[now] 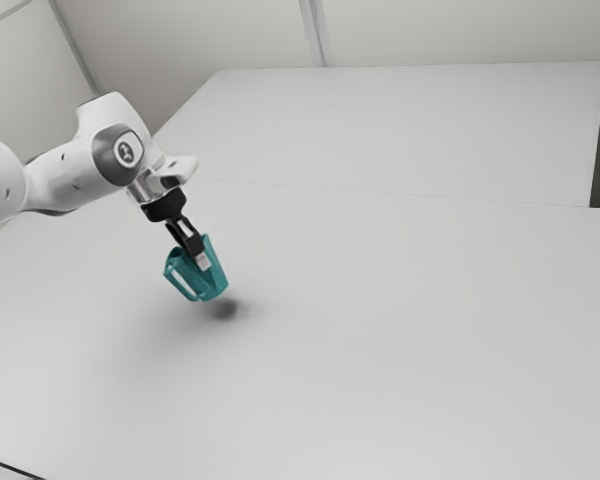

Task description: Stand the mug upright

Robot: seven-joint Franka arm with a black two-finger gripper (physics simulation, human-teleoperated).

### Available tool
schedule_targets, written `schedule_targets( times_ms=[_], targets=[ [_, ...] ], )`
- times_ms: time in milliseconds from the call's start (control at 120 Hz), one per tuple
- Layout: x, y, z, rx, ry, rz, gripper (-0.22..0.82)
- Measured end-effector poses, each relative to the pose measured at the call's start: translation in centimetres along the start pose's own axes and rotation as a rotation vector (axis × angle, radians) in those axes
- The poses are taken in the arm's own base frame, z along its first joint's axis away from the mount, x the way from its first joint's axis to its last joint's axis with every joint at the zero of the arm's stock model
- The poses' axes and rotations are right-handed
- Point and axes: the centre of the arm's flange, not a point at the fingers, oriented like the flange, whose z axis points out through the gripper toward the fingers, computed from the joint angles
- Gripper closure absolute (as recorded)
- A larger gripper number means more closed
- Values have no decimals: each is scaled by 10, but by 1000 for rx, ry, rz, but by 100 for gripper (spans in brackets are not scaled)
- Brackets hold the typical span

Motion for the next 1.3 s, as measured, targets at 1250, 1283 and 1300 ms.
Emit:
schedule_targets(
  times_ms=[1250,1283,1300],
  targets=[
    [-20,105,72,300,-113,-89,79],
    [-20,104,74,302,-112,-98,79],
    [-20,104,74,303,-111,-103,79]
  ],
)
